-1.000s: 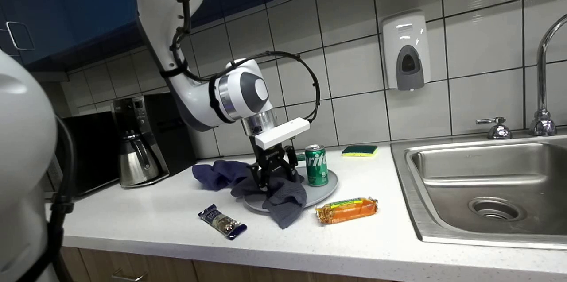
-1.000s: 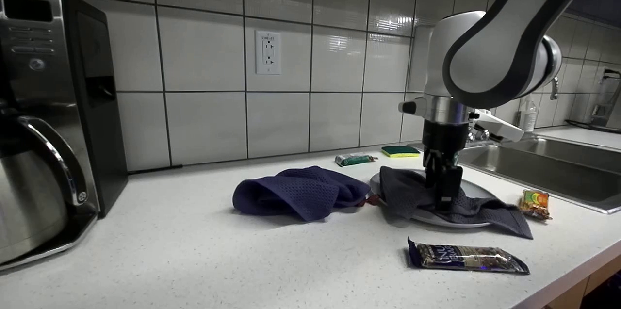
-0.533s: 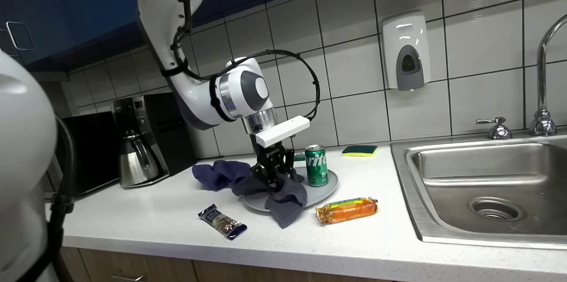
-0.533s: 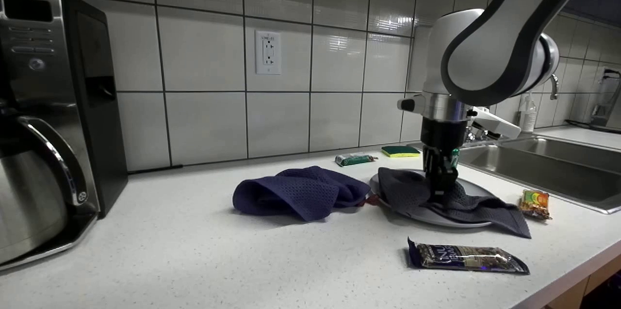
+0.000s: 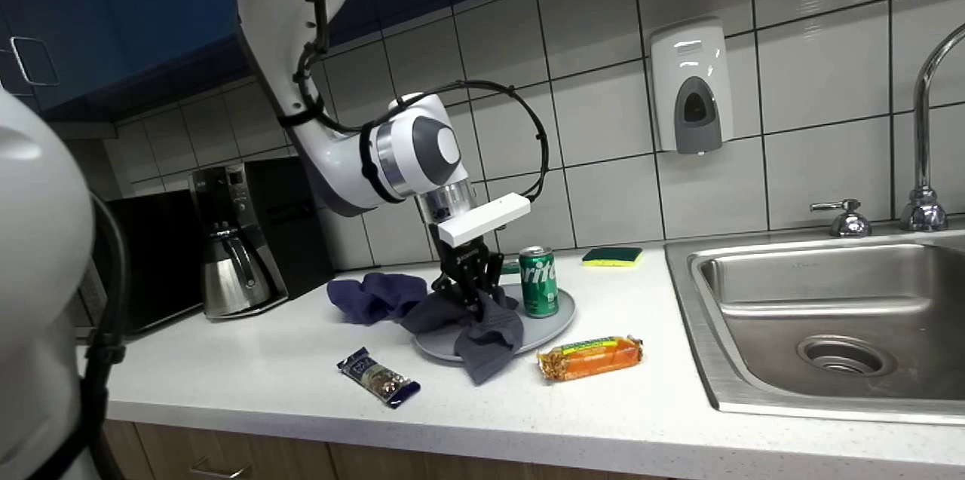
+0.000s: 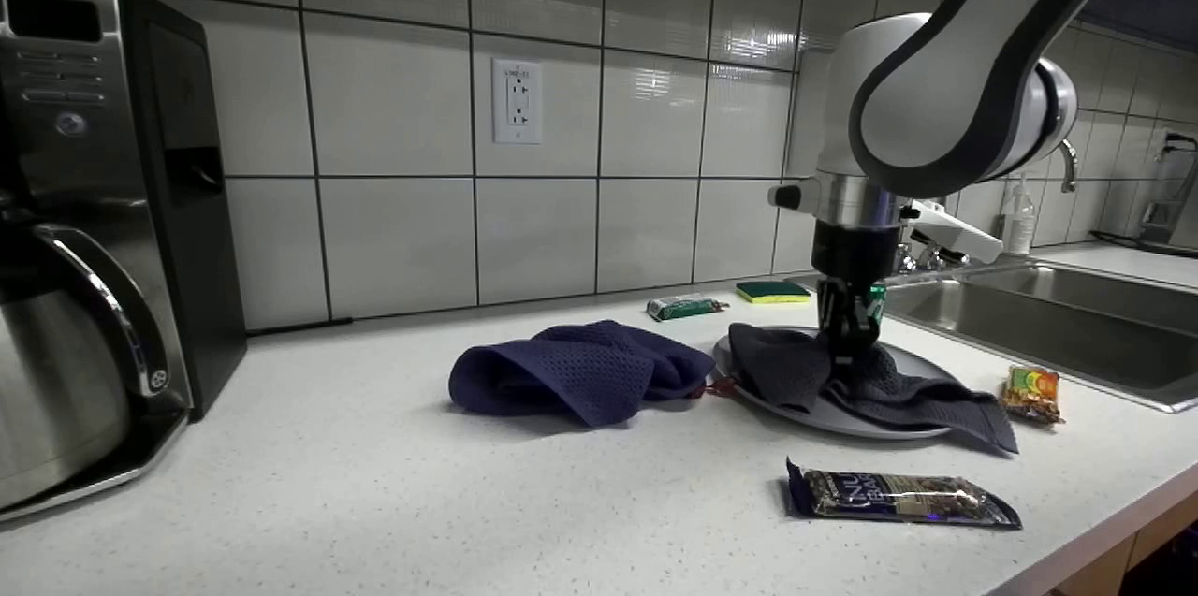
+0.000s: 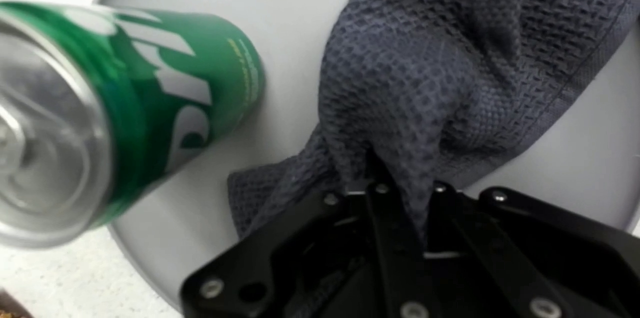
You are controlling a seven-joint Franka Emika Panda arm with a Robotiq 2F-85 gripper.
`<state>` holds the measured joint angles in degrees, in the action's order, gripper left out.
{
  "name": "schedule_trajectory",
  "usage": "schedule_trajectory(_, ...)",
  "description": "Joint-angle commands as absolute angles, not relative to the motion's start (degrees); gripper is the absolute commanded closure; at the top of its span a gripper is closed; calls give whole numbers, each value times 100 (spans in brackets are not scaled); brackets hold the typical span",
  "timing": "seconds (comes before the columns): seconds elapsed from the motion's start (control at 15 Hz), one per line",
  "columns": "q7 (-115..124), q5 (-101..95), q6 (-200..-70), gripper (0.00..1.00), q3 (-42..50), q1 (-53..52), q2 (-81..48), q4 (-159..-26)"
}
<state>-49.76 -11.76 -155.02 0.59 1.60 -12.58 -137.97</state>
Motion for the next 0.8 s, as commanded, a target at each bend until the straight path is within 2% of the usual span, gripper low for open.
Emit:
schedule_trajectory(0.0, -5123, -813, -15179, 98, -135, 363, -991, -13697)
schedule_trajectory(0.73, -5060, 113, -14655, 98, -281, 157, -593, -13096)
